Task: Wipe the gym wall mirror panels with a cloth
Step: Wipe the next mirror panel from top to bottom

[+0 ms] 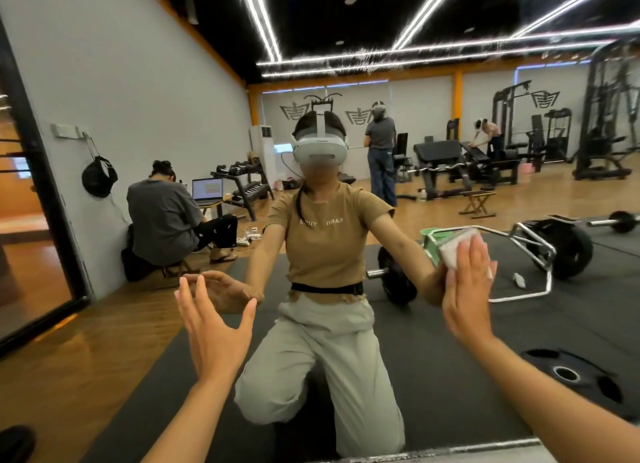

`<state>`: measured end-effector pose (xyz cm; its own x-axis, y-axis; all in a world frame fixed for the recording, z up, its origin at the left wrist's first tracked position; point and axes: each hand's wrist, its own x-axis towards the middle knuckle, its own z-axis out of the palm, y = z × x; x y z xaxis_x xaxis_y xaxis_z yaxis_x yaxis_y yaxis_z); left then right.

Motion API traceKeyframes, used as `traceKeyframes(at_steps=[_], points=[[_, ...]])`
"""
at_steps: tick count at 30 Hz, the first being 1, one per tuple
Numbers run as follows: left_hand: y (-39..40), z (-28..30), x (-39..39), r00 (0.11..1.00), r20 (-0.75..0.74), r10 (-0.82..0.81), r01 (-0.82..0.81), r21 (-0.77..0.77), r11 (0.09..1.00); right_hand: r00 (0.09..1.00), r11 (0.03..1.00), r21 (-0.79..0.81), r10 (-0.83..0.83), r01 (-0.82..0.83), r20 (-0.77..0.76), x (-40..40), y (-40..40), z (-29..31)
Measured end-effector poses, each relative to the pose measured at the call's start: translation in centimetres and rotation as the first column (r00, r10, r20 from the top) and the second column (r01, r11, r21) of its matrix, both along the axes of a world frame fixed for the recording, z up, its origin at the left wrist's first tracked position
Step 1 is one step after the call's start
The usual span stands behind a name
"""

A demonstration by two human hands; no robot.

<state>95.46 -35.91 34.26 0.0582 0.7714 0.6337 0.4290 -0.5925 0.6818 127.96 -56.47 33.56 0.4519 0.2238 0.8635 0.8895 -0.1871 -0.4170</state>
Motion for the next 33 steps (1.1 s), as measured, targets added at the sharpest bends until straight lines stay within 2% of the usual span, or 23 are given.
traceKeyframes(at_steps=[4,7,10,13,17,19,21,23,29,31,33], points=[[0.1,-0.2,0.1,1.0,-0.026,0.016,-0.016,0.012,1.0,0.995,0.993,0.11,-0.05,0.041,0.083,1.8,-0.1,12.8],[0.2,-0.4,0.2,1.0,-0.025,0.012,-0.012,0.021,1.0,0.993,0.986,0.141,-0.094,0.084,0.065,2.8,-0.5,17.5],[0.3,-0.4,0.2,1.0,-0.027,0.012,-0.012,0.021,1.0,0.99,0.981,0.166,-0.113,0.098,0.085,3.1,-0.6,14.4],[0.4,-0.3,0.1,0.999,-0.04,0.016,-0.015,0.026,1.0,0.996,0.986,0.147,-0.082,0.076,0.033,2.9,-0.5,4.8],[0.4,-0.4,0.1,0.999,-0.046,0.014,-0.013,0.023,1.0,0.985,0.994,0.103,-0.006,0.024,-0.172,1.3,-2.3,-8.8],[0.5,-0.5,0.2,0.998,-0.055,0.019,-0.017,0.028,0.999,0.955,0.992,0.115,-0.006,0.042,-0.296,0.7,-2.3,-11.8],[0.6,-0.6,0.1,0.998,-0.063,0.022,-0.02,0.037,0.999,0.942,0.989,0.131,-0.028,0.076,-0.334,0.4,-1.4,-11.3],[0.7,-0.7,0.1,0.997,-0.068,0.021,-0.019,0.036,0.999,0.953,0.98,0.168,-0.049,0.103,-0.299,0.5,-0.5,-8.2],[0.6,-0.7,0.2,0.998,-0.053,0.015,-0.012,0.056,0.998,0.991,0.966,0.239,-0.076,0.1,-0.108,1.8,0.4,6.3],[0.6,-0.7,0.2,0.999,-0.041,0.012,-0.01,0.061,0.998,0.994,0.968,0.234,-0.075,0.092,-0.078,1.6,0.4,7.4],[0.7,-0.7,0.3,0.999,-0.03,0.013,-0.011,0.059,0.998,0.998,0.976,0.21,-0.057,0.064,-0.039,1.4,0.3,5.0]])
